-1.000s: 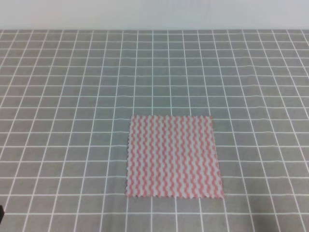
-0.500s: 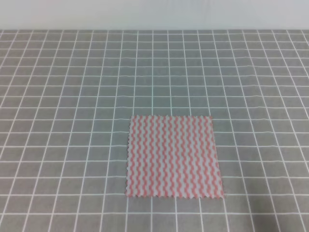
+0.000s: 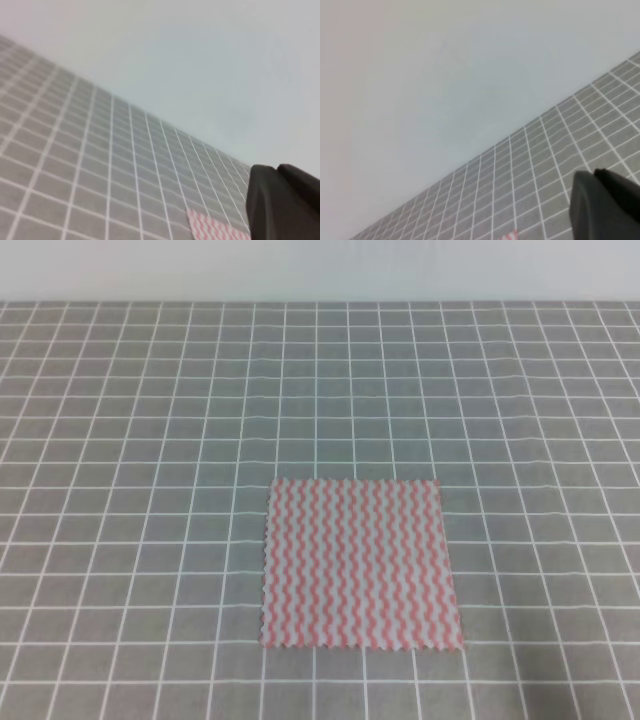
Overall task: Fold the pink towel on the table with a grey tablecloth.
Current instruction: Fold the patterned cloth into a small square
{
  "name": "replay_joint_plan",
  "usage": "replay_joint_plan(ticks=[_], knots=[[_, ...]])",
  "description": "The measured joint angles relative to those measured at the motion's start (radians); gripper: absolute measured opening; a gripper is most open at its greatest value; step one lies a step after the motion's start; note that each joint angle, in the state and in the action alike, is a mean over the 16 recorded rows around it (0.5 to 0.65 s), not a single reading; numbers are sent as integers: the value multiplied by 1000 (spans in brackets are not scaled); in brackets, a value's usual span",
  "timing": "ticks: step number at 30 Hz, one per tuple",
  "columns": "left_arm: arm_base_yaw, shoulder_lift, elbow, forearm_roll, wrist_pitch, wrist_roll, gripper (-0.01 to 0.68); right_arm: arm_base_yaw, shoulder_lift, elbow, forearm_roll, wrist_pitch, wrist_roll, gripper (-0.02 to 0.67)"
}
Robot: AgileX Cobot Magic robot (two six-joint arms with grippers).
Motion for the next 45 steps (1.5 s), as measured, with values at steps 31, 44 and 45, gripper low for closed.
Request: replay_joint_plan(ticks=[31, 44, 45], knots=[[-47, 917, -440, -102, 432, 477, -1, 0, 724, -410, -223, 601, -49, -16], [-201, 1018, -442, -243, 335, 618, -1, 177, 1009, -531, -214, 567, -57, -17], [-208, 1020, -442, -248, 329, 623, -1, 204, 1033, -542, -214, 554, -56, -17]])
